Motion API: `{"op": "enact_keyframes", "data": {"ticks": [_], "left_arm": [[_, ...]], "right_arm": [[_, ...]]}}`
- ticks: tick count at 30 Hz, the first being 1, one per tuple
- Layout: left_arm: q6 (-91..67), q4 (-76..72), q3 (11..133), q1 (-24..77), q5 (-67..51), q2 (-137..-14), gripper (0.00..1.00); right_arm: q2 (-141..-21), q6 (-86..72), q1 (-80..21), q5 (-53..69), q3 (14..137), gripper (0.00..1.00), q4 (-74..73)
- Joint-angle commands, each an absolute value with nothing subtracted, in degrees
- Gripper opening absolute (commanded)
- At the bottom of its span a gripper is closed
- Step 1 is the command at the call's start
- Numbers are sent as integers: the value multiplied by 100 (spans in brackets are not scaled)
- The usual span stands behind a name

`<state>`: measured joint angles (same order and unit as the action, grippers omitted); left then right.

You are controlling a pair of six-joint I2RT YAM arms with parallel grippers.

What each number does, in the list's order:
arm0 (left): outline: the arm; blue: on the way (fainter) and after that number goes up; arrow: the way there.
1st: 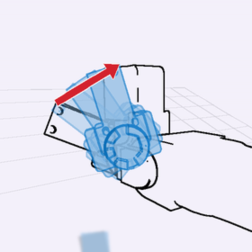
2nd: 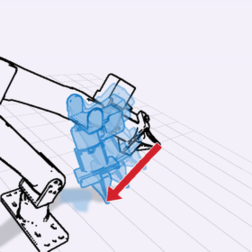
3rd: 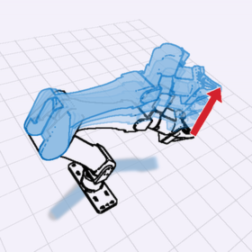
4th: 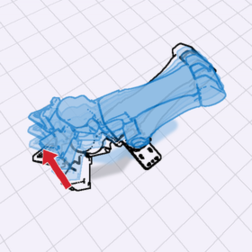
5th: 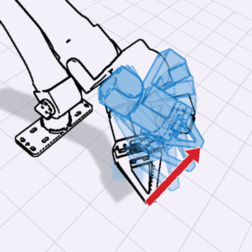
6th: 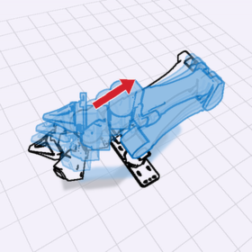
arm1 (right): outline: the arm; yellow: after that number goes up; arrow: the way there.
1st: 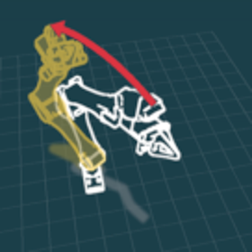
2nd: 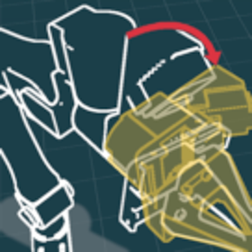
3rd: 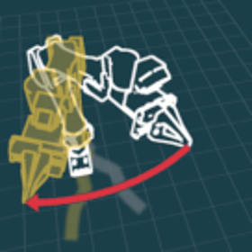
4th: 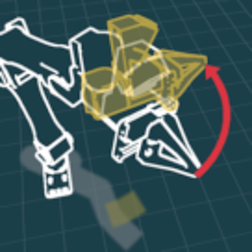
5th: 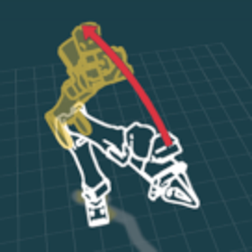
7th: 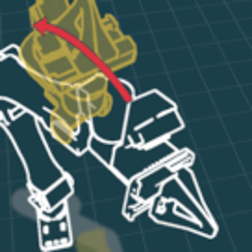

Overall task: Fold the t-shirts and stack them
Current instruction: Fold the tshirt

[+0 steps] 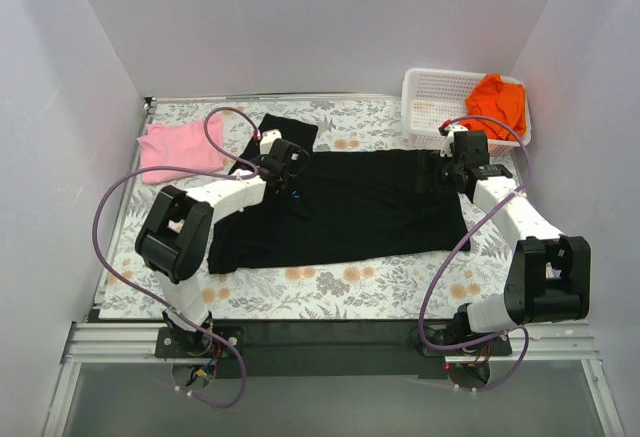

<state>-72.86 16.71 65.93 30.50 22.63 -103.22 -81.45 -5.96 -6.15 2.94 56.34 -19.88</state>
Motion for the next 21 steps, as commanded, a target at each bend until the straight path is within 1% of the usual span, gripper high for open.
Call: {"op": "enact_keyframes", "data": {"ticks": [1,11,15,16,17,18,19,21], "left_arm": [[-7084,1626,6934,3050,2277,-10494,0],[-6917,1652,7418,3050,2268,-10889,0],[-6969,1767,7436,3050,2171,-10908,48],[-6987,1775,7409,3050,2180,-10855,54],[-7013,1758,7392,3050,2180,-10724,62],[-7031,1758,7365,3050,2171,-10644,74],[-7040,1740,7348,3050,2162,-10565,78],[-7014,1644,7295,3050,2031,-10302,78]], "right_arm": [[-8094,-545,-668,246,5660,84,-1846],[-8138,-536,-677,202,5660,84,-1846],[-8156,-536,-677,202,5687,84,-1846],[-8174,-536,-685,202,5678,84,-1846],[-8174,-536,-686,202,5686,84,-1846],[-8174,-536,-694,211,5687,84,-1846],[-8191,-536,-703,211,5687,84,-1846],[-8191,-536,-703,202,5687,84,-1846]]}}
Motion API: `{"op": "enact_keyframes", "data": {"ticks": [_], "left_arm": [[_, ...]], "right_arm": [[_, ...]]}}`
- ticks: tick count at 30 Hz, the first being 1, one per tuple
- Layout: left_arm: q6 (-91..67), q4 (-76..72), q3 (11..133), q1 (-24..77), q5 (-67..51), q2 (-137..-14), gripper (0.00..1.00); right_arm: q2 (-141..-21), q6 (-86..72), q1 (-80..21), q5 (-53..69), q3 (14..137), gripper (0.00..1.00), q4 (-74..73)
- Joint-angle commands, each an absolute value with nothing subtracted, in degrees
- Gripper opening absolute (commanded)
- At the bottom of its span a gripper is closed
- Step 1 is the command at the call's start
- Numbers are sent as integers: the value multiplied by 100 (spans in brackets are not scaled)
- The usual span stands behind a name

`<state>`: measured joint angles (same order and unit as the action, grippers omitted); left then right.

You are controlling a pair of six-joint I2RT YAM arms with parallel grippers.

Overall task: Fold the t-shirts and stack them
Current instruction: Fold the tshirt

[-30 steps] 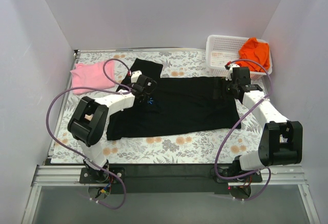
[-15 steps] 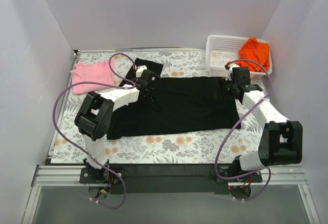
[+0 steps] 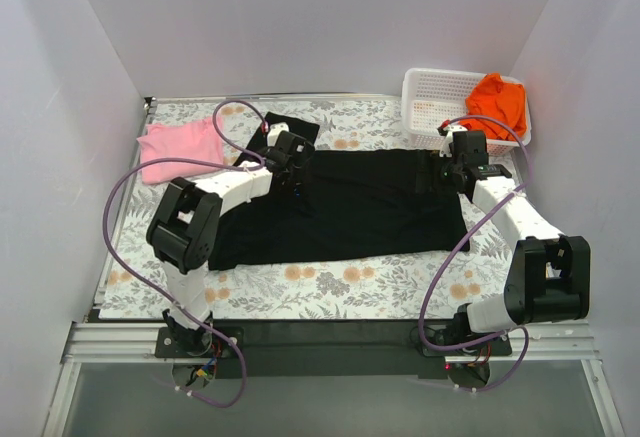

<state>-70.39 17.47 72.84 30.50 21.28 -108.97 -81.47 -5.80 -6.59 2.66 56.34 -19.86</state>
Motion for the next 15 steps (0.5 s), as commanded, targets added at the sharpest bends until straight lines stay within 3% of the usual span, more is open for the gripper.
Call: {"op": "enact_keyframes", "data": {"ticks": [1,11,14,15], "left_arm": [[-7014,1600,7251,3050,1987,-10214,79],[-7224,1354,6224,3050,1820,-9290,79],[-7304,1248,5916,3050,1732,-9290,70],[-7312,1231,5819,3050,1714,-9290,60]], "right_arm": [[-8209,-536,-721,202,5695,84,-1846],[-8191,-545,-782,193,5695,84,-1846],[-8200,-545,-809,193,5687,84,-1846],[-8191,-545,-809,193,5687,84,-1846]]}}
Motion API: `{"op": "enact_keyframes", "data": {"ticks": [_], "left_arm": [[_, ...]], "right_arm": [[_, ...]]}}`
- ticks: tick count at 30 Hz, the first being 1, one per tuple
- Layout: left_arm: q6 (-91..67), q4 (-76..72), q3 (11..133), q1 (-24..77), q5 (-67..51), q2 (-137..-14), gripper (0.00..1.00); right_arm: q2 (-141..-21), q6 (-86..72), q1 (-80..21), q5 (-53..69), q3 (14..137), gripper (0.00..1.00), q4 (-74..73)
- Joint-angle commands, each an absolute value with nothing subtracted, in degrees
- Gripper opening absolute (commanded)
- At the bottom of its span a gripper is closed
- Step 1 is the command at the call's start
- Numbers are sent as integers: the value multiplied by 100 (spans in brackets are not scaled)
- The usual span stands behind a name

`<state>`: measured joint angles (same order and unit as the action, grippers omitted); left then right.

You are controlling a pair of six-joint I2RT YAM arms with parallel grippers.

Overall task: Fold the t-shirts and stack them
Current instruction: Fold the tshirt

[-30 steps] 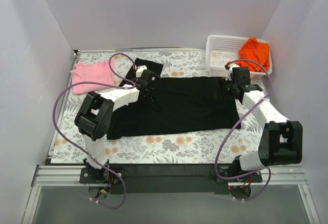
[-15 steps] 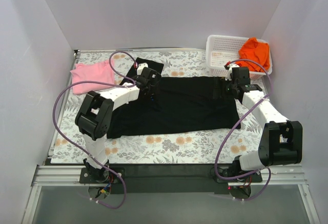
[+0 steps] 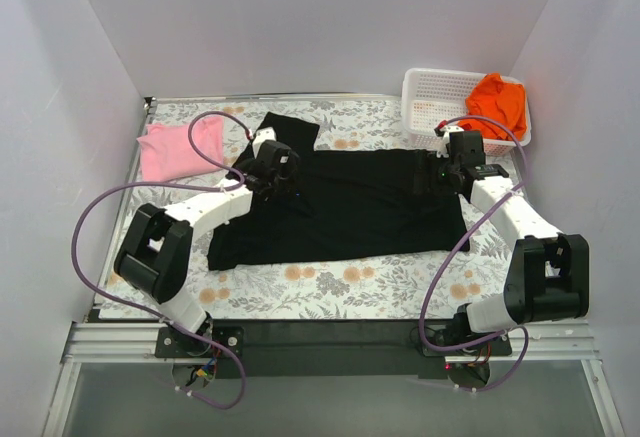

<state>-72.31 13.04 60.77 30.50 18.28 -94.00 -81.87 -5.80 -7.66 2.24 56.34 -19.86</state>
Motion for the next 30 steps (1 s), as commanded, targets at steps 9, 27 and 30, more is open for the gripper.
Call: {"op": "enact_keyframes", "data": {"ticks": [9,27,30], "left_arm": [[-7313,1125,5625,3050,1819,-9422,46],[-7277,1107,5669,3050,2092,-9809,46],[-7304,1107,5643,3059,2109,-9791,46]], "right_arm": [[-8095,-554,-861,167,5625,84,-1854],[-8042,-545,-870,123,5563,84,-1854],[-8042,-545,-870,106,5563,84,-1863]]}}
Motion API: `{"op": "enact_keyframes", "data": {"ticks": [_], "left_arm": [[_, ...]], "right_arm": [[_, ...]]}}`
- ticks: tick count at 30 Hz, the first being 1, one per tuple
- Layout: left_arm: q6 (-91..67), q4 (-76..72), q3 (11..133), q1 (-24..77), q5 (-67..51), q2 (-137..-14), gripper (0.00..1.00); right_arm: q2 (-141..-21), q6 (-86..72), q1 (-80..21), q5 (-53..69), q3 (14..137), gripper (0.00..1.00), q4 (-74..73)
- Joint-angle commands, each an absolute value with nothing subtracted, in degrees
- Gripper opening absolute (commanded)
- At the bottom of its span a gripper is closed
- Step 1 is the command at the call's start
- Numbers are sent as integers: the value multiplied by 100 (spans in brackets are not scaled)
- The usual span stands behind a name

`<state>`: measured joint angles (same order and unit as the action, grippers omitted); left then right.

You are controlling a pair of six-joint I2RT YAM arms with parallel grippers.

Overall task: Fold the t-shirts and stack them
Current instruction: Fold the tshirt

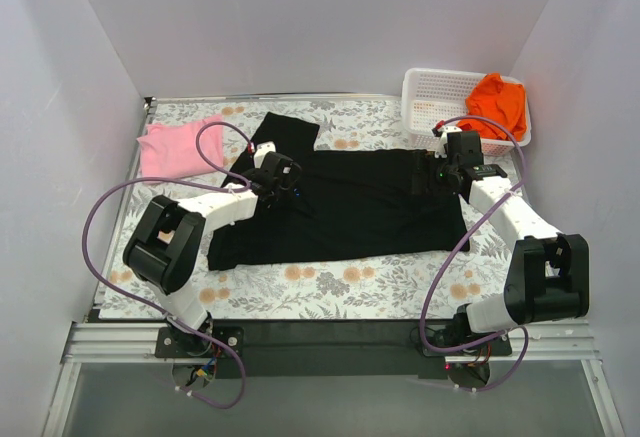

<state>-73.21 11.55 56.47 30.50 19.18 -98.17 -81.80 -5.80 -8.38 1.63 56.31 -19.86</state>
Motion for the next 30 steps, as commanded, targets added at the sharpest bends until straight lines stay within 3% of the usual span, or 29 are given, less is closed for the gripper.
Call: {"op": "enact_keyframes", "data": {"ticks": [1,12,14,15,19,30], "left_arm": [[-7304,1099,5634,3050,2101,-9782,46],[-7295,1011,5643,3050,1828,-9967,41],[-7304,1002,5634,3050,1811,-9949,30],[-7304,985,5634,3050,1811,-9932,17],[-7251,949,5721,3059,1732,-9853,0],[-7146,861,6319,3067,1275,-10072,0]], "right_arm": [[-8051,-536,-879,105,5563,84,-1855],[-8086,-545,-896,53,5581,84,-1863],[-8086,-545,-888,35,5572,84,-1863],[-8077,-536,-896,35,5581,84,-1863],[-8104,-545,-896,26,5572,84,-1863],[-8077,-545,-905,26,5590,84,-1881]]}}
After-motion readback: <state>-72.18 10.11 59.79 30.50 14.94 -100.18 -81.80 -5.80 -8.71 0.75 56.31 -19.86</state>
